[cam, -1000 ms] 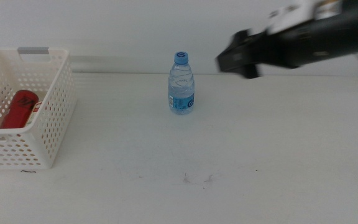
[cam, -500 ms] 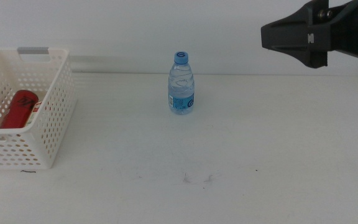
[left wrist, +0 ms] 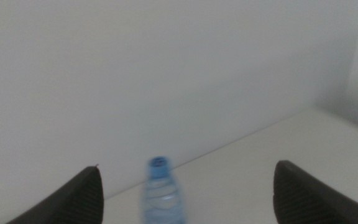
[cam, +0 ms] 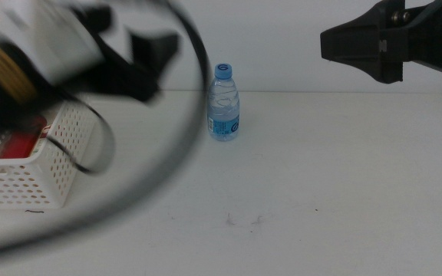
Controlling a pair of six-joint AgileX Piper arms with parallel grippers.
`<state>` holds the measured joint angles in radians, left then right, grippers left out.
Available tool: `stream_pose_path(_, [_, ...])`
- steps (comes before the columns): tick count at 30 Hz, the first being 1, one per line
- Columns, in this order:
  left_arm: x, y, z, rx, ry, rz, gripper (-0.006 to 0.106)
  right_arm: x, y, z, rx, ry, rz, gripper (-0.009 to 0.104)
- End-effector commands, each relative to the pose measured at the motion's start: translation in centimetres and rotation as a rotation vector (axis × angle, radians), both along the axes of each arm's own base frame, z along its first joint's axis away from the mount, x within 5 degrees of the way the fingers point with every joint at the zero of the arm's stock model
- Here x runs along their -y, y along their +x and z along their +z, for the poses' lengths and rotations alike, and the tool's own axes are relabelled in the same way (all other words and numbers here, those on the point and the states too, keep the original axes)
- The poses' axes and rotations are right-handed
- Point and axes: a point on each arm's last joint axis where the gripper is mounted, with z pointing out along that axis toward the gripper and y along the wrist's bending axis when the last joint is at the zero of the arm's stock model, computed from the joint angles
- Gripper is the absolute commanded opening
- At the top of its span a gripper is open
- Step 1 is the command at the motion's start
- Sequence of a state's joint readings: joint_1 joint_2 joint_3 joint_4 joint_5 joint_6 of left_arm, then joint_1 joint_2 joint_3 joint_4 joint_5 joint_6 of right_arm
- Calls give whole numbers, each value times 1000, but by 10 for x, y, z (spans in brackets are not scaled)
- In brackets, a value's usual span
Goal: Use arms to grab the bottles and put them into the dustbin to the left of the table.
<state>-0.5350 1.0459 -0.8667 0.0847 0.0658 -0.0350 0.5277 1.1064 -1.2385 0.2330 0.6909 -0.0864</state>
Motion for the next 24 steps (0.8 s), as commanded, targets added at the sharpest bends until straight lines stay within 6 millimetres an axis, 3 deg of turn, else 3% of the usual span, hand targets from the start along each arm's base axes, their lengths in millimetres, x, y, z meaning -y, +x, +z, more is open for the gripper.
stream_pose_path(1, [12,6,-34,88,-176,-65,94,0,-1,1,8,6,-1,86])
stream_pose_path(4, [19,26,-93,-77,-195,-21,94,0,-1,1,1,19,2,86])
stream_pose_path(7, [26,42,-132,-197,-139,5,94,0,-1,1,1,19,2,86])
stream_pose_path(14, [44,88,-191,-184,-157,1,94,0,-1,1,-1,23,3,86])
stream_pose_path(24, [65,152,-244,-185,-198,21,94,-1,-2,2,-6,31,5,86])
